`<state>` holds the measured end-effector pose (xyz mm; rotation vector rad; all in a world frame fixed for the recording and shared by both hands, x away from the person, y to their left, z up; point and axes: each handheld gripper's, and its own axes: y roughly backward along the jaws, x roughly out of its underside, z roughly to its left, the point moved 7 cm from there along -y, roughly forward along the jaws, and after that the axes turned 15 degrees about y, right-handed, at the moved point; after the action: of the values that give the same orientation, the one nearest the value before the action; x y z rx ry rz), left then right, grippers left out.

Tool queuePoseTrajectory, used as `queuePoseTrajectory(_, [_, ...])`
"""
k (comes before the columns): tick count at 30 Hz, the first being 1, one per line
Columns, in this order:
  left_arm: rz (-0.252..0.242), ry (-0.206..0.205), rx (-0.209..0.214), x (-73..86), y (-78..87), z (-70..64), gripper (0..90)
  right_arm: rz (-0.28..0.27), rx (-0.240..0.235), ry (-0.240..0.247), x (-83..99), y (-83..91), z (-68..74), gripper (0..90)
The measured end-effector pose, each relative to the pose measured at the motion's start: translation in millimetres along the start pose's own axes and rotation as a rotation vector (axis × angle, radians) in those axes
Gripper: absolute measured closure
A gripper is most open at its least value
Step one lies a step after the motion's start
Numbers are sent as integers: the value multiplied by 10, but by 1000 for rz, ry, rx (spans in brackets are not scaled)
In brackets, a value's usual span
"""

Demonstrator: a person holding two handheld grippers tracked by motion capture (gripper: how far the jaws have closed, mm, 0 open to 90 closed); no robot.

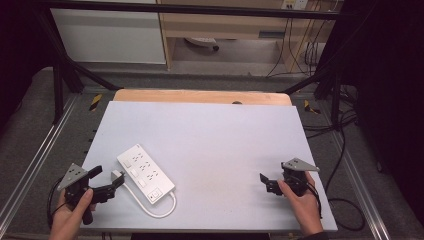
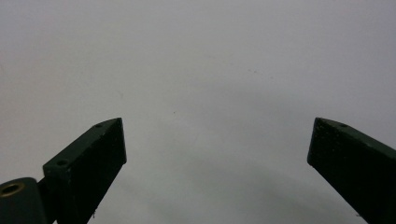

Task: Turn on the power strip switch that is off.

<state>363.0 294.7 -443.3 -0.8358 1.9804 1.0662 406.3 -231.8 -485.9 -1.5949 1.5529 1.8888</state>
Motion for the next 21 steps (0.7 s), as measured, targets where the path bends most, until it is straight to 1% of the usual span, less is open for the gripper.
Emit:
queuePoseTrajectory(1, [-4,1,1,-9,9,-5,69,7,3,7,8,0,-1,45])
queuePoseTrajectory(2, [-4,1,1,-9,9,-5,68,12,6,5,12,4,4,45])
queuePoseTrajectory(3, [-13,6,6,-24,25,-9,65,9,7,1,7,11,8,43])
queuePoseTrajectory(6, [-15,9,6,-34,37,-8,65,3,11,5,-3,19,9,40])
queuePoseTrajectory(9, [-30,16,10,-67,53,-11,66,6,12,5,-3,15,6,40])
queuePoseTrajectory(10, [-34,25,16,-80,59,-18,67,7,17,4,0,16,-2,39])
queuePoseTrajectory(13, [-54,22,26,-147,83,-37,67,8,23,4,6,23,-15,38])
queuePoseTrajectory(15, [-53,20,29,-161,92,-42,67,4,24,1,-3,26,-15,38])
queuePoseTrajectory(17, [-64,23,28,-202,116,-56,67,4,25,-1,-10,27,-4,38])
queuePoseTrajectory(21, [-78,16,41,-300,163,-90,64,-1,29,8,-19,36,1,30])
